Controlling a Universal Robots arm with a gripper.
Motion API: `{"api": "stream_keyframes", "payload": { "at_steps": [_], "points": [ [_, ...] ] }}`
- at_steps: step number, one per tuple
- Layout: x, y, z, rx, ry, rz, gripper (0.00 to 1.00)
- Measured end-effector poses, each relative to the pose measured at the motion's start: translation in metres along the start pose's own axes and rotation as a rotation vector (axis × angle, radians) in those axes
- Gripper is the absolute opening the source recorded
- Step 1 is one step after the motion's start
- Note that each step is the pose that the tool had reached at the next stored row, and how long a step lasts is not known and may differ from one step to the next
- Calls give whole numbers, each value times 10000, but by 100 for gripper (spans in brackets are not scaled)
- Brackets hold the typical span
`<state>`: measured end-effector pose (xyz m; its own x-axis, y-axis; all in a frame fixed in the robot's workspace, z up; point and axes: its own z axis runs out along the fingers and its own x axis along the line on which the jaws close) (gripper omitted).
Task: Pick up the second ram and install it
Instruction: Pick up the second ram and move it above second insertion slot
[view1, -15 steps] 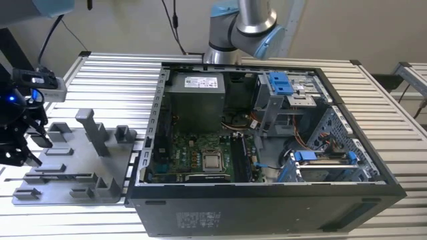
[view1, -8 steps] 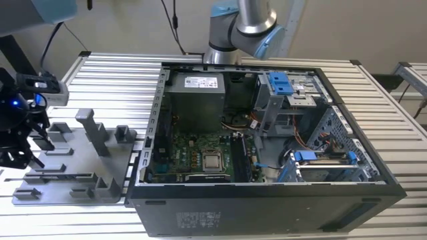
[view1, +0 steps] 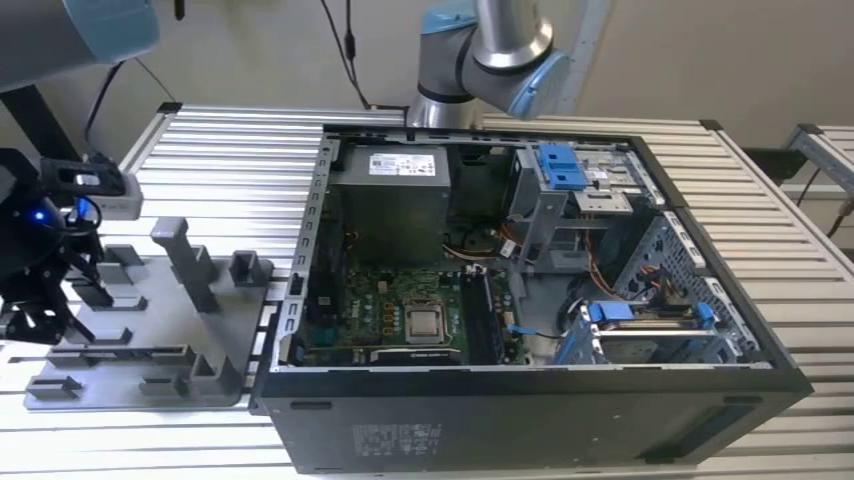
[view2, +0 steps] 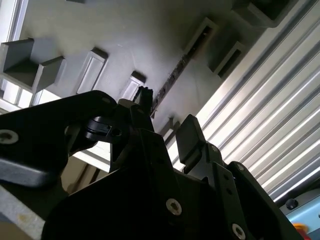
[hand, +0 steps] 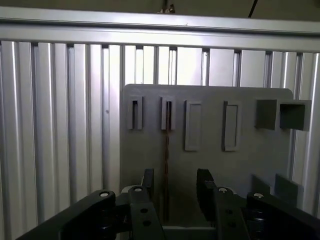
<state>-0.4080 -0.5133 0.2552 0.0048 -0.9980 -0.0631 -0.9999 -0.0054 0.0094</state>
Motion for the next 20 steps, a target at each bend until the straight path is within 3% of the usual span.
{"api": "stream_keyframes", "payload": {
  "at_steps": [11,20],
  "points": [
    [18,0,161,-3,2,-48,48],
    [76,-6,286,-4,1,-88,48]
  ]
}}
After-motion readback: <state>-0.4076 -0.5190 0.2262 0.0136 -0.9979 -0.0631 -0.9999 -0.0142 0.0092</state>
